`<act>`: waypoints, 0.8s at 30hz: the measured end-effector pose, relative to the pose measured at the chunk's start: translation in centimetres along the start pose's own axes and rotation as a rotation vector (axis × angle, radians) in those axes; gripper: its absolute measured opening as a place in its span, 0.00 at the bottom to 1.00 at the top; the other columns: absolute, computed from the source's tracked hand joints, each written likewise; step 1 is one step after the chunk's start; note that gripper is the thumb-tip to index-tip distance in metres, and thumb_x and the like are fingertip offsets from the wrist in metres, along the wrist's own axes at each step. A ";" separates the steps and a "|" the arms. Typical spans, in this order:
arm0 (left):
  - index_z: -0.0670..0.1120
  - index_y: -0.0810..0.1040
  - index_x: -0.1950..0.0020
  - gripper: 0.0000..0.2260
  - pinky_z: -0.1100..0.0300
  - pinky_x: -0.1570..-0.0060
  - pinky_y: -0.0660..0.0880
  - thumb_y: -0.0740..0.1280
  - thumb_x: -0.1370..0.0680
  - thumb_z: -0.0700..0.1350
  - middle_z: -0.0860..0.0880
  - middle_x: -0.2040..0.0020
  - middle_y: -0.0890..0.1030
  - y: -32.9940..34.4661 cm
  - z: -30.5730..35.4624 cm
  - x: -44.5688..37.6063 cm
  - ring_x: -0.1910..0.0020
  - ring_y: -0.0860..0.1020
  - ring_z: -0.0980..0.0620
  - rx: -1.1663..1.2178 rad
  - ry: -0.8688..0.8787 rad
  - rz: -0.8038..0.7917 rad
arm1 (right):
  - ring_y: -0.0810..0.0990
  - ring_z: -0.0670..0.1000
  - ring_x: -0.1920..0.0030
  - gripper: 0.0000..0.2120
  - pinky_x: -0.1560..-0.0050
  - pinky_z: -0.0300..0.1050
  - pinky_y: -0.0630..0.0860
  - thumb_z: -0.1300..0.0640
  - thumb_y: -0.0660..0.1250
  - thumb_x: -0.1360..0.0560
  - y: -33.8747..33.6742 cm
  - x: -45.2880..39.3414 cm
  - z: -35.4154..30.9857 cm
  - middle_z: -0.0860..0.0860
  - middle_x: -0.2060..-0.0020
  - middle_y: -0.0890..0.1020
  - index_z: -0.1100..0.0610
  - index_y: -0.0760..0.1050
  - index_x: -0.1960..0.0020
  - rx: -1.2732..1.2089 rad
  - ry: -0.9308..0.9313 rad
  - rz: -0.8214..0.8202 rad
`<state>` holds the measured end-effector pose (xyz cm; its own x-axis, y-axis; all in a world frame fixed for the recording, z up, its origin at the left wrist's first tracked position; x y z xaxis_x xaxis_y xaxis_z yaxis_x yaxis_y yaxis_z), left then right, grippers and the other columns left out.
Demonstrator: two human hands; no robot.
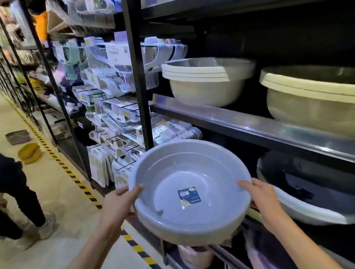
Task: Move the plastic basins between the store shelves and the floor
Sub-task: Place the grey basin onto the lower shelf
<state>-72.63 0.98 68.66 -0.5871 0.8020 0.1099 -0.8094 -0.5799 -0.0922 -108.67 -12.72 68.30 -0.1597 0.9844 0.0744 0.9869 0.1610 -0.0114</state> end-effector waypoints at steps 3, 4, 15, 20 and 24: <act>0.45 0.82 0.38 0.23 0.57 0.68 0.81 0.78 0.29 0.54 0.44 0.57 0.89 0.2 -0.1 -5.7 0.64 0.87 0.47 0.026 -0.007 -0.084 | 0.86 0.51 0.52 0.13 0.53 0.49 0.78 0.50 0.73 0.30 1.5 -1.4 0.0 0.50 0.52 0.88 0.52 0.84 0.47 -0.035 -0.031 0.040; 0.45 0.81 0.36 0.25 0.56 0.65 0.82 0.78 0.29 0.54 0.44 0.56 0.89 0.5 -0.1 -7.3 0.62 0.87 0.46 0.026 -0.004 -0.107 | 0.86 0.52 0.51 0.12 0.52 0.50 0.78 0.51 0.73 0.29 1.9 -1.9 0.0 0.51 0.51 0.87 0.51 0.84 0.47 -0.045 -0.037 0.053; 0.47 0.85 0.42 0.16 0.54 0.57 0.83 0.76 0.27 0.51 0.43 0.52 0.88 7.7 0.4 -20.4 0.56 0.87 0.43 0.071 0.033 -0.407 | 0.83 0.57 0.53 0.12 0.47 0.54 0.77 0.54 0.73 0.27 1.8 -9.3 1.4 0.59 0.55 0.86 0.64 0.80 0.55 -0.146 -0.045 0.305; 0.42 0.85 0.44 0.18 0.55 0.58 0.79 0.78 0.29 0.51 0.43 0.55 0.87 10.2 1.0 -26.3 0.60 0.82 0.45 0.098 0.021 -0.424 | 0.85 0.58 0.51 0.17 0.48 0.53 0.79 0.54 0.74 0.29 3.1 -12.6 1.2 0.61 0.53 0.86 0.67 0.81 0.48 -0.225 -0.029 0.411; 0.44 0.86 0.46 0.22 0.53 0.57 0.76 0.79 0.34 0.55 0.41 0.57 0.85 12.8 1.5 -30.3 0.61 0.79 0.45 0.119 -0.002 -0.477 | 0.86 0.53 0.53 0.17 0.56 0.44 0.79 0.56 0.73 0.28 3.8 -14.4 1.7 0.55 0.53 0.87 0.61 0.81 0.41 -0.307 -0.003 0.543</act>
<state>-65.19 -30.97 65.63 -0.1505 0.9820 0.1140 -0.9836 -0.1604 0.0829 -102.64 -26.15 65.51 0.3670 0.9203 0.1359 0.8889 -0.3900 0.2403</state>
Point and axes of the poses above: each hand's wrist, its own x-axis away from the middle knuckle, its own y-axis out of the palm, z = x × y, the point moved 5 cm from there along -x, towards the middle knuckle
